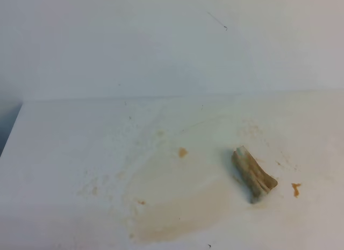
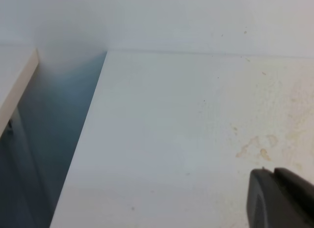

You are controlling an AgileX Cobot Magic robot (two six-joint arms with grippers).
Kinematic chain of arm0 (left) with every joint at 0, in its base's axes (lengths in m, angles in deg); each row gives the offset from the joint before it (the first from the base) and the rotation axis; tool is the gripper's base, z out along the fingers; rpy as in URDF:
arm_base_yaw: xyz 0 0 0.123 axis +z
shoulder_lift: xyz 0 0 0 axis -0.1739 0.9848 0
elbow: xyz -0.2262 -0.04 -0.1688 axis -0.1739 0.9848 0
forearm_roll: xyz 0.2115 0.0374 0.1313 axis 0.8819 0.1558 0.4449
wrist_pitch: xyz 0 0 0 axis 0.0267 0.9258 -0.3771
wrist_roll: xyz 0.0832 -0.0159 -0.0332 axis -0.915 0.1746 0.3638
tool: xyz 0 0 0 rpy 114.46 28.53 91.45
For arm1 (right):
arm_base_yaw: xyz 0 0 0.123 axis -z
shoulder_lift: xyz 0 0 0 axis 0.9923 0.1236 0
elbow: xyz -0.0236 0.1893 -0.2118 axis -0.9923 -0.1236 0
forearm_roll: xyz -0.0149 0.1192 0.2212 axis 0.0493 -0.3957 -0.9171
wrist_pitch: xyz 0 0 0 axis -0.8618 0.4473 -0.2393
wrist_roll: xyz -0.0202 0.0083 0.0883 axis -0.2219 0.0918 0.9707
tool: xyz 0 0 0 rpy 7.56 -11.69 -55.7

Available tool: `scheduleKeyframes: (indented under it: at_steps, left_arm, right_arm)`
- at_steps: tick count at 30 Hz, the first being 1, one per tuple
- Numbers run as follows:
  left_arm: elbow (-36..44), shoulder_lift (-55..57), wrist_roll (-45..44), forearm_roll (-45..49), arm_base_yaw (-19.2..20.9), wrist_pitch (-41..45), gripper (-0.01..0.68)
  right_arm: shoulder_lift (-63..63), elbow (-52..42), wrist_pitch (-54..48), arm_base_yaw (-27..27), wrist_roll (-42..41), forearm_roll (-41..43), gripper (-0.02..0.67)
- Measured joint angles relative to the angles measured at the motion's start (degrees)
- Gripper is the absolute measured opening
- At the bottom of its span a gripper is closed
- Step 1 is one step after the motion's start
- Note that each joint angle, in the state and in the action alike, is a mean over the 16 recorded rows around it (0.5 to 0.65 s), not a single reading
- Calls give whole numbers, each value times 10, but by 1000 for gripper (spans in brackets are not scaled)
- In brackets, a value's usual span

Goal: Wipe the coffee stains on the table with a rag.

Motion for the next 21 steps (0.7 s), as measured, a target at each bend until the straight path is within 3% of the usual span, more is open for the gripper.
scheduleKeyframes:
  at_steps: [21]
  left_arm:
    - [0,-1,0,0,0,0,0]
  right_arm:
    - [-113,-178,8,5,0,-93,-2]
